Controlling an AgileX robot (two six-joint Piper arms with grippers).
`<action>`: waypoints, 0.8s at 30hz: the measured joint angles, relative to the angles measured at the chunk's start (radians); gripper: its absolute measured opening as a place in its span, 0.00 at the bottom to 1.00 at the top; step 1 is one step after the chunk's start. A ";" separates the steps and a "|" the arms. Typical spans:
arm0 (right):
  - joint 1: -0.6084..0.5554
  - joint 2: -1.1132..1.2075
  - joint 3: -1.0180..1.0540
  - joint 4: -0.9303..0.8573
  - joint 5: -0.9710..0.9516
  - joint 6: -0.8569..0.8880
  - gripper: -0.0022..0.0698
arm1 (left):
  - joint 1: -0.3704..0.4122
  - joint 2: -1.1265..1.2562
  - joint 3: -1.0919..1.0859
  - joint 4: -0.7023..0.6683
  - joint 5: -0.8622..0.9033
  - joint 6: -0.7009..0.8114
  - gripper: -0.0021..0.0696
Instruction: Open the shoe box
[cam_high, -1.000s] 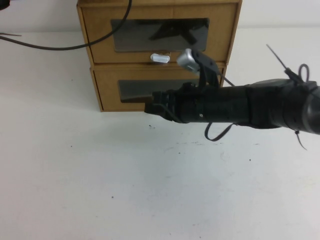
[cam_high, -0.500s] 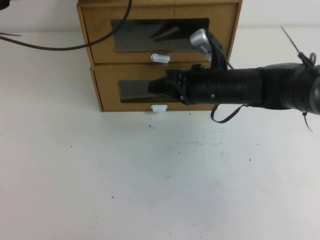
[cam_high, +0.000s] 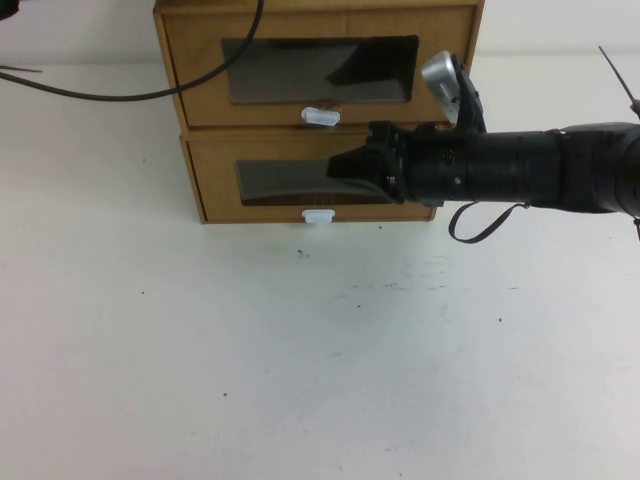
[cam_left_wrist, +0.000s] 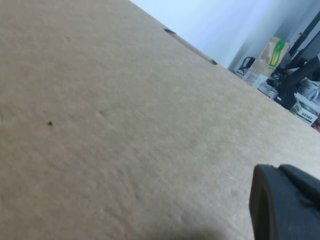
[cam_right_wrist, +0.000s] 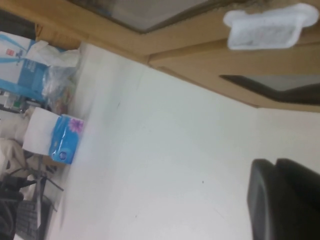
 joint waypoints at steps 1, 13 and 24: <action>-0.002 0.000 0.000 0.000 -0.004 0.000 0.04 | 0.000 0.000 0.000 0.000 0.000 0.000 0.02; -0.002 0.000 -0.076 -0.002 -0.089 0.004 0.35 | 0.000 0.000 0.000 0.000 0.000 0.004 0.02; -0.002 0.000 -0.078 -0.002 -0.121 0.006 0.33 | 0.000 0.000 0.000 0.000 0.000 0.004 0.02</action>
